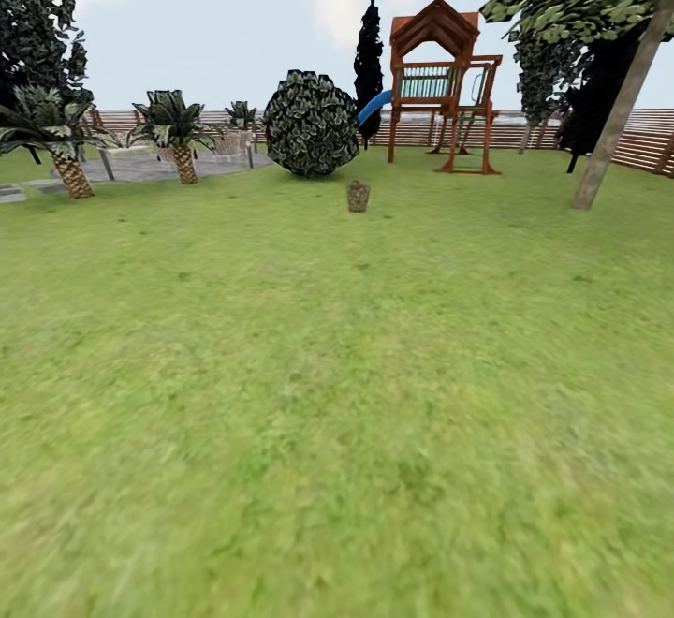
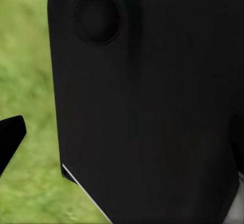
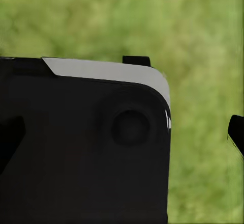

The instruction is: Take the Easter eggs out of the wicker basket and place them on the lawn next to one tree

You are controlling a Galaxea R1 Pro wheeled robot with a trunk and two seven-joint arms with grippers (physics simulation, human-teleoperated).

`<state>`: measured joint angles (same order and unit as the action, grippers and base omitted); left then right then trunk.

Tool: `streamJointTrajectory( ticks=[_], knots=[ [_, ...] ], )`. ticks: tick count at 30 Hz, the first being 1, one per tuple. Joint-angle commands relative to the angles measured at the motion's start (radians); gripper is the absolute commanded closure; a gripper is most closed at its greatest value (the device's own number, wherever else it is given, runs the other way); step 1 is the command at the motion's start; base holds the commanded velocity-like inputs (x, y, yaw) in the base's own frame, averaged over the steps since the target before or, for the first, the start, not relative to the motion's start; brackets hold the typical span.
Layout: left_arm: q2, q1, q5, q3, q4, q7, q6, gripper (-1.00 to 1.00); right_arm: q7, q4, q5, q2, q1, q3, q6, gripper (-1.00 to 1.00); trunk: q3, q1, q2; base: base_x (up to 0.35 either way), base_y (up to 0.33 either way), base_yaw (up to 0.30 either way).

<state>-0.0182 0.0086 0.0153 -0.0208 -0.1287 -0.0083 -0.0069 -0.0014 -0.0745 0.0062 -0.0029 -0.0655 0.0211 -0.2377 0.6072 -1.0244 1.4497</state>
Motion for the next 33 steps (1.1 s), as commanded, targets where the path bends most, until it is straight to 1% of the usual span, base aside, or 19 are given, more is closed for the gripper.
streamJointTrajectory(
  ticks=[1, 33],
  knots=[
    [0.000, 0.001, 0.002, -0.002, -0.002, -0.001, -0.001, -1.00, 0.000, 0.001, 0.000, 0.000, 0.000, 0.002, -0.003, -1.00, 0.001, -0.001, 0.000, 0.342, 0.000, 0.000],
    [0.000, 0.001, 0.002, -0.002, -0.002, -0.001, -0.001, -1.00, 0.000, 0.001, 0.000, 0.000, 0.000, 0.002, -0.003, -1.00, 0.001, -0.001, 0.000, 0.342, 0.000, 0.000]
  ],
)
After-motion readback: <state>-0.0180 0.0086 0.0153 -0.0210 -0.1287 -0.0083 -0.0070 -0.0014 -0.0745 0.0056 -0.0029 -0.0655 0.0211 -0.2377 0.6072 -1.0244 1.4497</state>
